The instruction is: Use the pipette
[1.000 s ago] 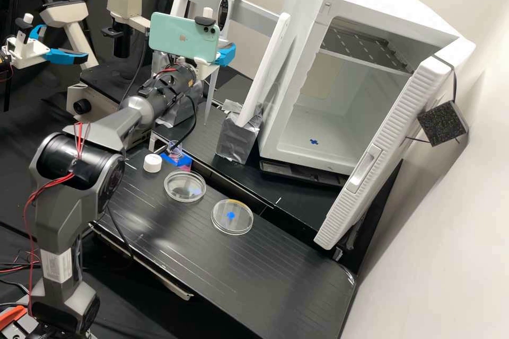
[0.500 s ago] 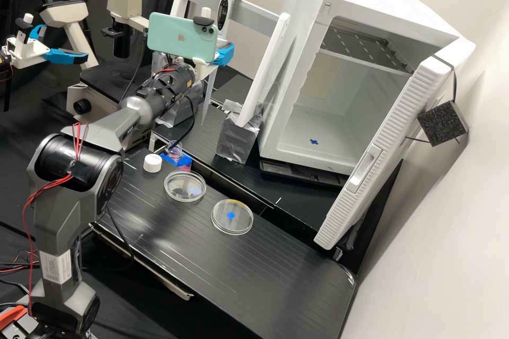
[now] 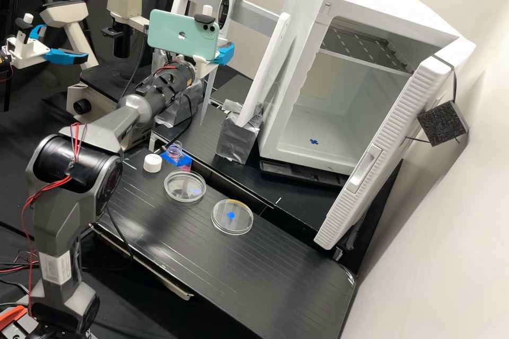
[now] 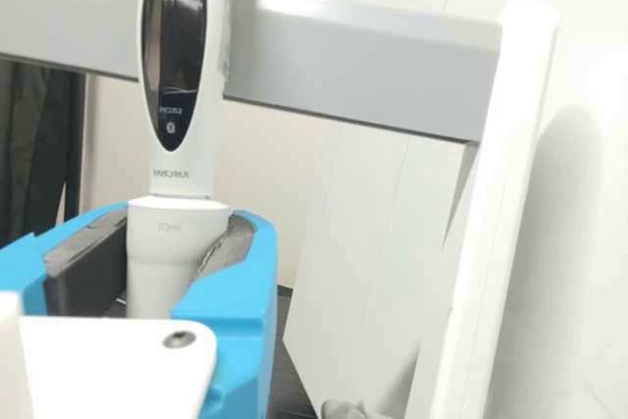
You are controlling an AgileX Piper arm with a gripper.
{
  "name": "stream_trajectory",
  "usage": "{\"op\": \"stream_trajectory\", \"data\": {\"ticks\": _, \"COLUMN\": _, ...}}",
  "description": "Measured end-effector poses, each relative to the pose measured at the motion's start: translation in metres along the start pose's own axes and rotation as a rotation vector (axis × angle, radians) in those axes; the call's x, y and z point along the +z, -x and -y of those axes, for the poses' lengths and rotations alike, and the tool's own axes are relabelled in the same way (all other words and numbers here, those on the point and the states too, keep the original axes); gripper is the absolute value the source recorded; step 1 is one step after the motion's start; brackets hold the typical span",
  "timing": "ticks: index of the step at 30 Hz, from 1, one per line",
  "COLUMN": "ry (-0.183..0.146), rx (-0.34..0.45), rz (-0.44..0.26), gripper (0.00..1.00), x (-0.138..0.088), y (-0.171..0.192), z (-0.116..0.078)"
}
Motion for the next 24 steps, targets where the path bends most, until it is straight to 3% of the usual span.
{"op": "stream_trajectory", "data": {"ticks": 14, "ry": -0.025, "rx": 0.065, "rz": -0.016, "gripper": 0.00, "x": -0.007, "y": 0.002, "z": -0.024}}
{"op": "stream_trajectory", "data": {"ticks": 24, "ry": -0.124, "rx": 0.064, "rz": -0.026, "gripper": 0.00, "x": 0.002, "y": 0.028, "z": -0.030}}
